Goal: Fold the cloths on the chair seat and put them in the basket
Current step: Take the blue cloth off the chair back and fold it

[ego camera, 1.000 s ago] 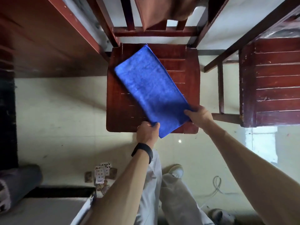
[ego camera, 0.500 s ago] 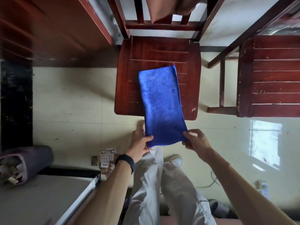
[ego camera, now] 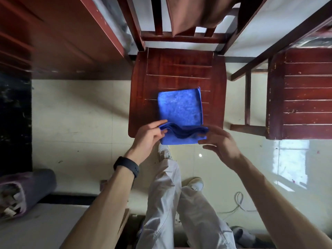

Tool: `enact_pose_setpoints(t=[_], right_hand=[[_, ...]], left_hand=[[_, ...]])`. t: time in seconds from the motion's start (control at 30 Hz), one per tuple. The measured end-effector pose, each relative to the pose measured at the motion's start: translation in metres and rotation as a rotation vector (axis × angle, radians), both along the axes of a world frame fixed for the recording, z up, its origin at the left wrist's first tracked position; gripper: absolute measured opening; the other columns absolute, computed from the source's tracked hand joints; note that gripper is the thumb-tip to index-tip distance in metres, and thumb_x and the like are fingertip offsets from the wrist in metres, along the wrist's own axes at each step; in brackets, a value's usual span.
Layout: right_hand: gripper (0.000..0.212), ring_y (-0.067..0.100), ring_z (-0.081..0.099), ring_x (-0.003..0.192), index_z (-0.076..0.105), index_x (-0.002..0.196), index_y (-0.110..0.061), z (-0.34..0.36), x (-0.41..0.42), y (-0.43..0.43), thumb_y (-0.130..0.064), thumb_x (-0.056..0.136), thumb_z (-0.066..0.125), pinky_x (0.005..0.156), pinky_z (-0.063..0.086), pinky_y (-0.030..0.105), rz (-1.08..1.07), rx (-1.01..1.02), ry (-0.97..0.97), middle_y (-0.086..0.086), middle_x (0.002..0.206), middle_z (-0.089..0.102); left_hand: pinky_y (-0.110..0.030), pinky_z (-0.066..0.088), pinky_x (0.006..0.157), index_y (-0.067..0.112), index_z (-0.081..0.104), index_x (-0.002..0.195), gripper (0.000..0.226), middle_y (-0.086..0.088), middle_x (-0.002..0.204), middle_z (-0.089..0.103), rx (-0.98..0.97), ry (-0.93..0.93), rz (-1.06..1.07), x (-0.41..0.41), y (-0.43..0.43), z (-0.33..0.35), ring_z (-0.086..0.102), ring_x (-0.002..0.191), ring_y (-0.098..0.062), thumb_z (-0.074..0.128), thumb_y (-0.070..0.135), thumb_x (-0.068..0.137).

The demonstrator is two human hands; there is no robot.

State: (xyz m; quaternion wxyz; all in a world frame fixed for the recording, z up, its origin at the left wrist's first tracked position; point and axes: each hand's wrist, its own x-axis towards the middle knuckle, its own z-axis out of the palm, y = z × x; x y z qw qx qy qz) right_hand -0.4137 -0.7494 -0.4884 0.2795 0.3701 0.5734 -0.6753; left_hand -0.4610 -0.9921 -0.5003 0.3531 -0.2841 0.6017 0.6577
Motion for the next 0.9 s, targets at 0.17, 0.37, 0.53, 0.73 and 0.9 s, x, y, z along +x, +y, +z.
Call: enact_pose_setpoints(t=[0.17,0.37,0.53,0.73,0.9], right_hand=[[0.027,0.029,0.06,0.082,0.071,0.096,-0.014,-0.032,-0.056,-0.007,-0.039,0.095,0.061,0.069,0.047,0.038,0.357,0.654,0.093,0.008,0.08,0.067],[0.033,0.024,0.055,0.069,0.057,0.109,-0.012,-0.068,-0.107,-0.017,-0.041,0.105,0.041,0.055,0.039,0.023,0.345,0.721,0.131,0.002,0.081,0.059],[0.034,0.03,0.057,0.077,0.059,0.112,-0.015,-0.098,-0.119,-0.017,-0.042,0.105,0.039,0.067,0.038,0.034,0.38,0.814,0.126,0.003,0.083,0.063],[0.032,0.033,0.065,0.093,0.064,0.107,-0.022,-0.107,-0.121,-0.018,-0.047,0.103,0.044,0.073,0.045,0.036,0.335,0.887,0.136,0.001,0.097,0.074],[0.037,0.041,0.064,0.09,0.055,0.1,-0.02,-0.112,-0.125,-0.019,-0.055,0.099,0.04,0.073,0.048,0.04,0.4,0.967,0.077,0.011,0.094,0.073]], left_hand=[[-0.021,0.048,0.075,0.025,0.072,0.103,0.019,0.01,0.087,0.073,-0.406,0.293,-0.377,-0.046,-0.007,-0.036,0.065,0.077,-0.004,0.075,0.021,0.085],[-0.032,0.048,0.077,0.011,0.071,0.092,0.023,0.004,0.081,0.067,-0.4,0.231,-0.106,-0.092,0.008,-0.071,0.059,0.076,-0.01,0.066,0.033,0.093],[-0.034,0.046,0.079,0.009,0.066,0.098,0.026,-0.006,0.093,0.07,-0.567,0.242,-0.235,-0.098,0.016,-0.1,0.064,0.09,-0.027,0.058,0.035,0.097],[-0.021,0.035,0.066,0.011,0.066,0.104,0.022,-0.005,0.093,0.072,-0.679,0.388,-0.192,-0.097,0.025,-0.098,0.065,0.087,-0.027,0.057,0.031,0.099],[-0.035,0.04,0.058,0.015,0.057,0.105,0.024,-0.012,0.085,0.072,-0.853,0.444,-0.285,-0.094,0.031,-0.096,0.066,0.08,-0.04,0.053,0.037,0.099]])
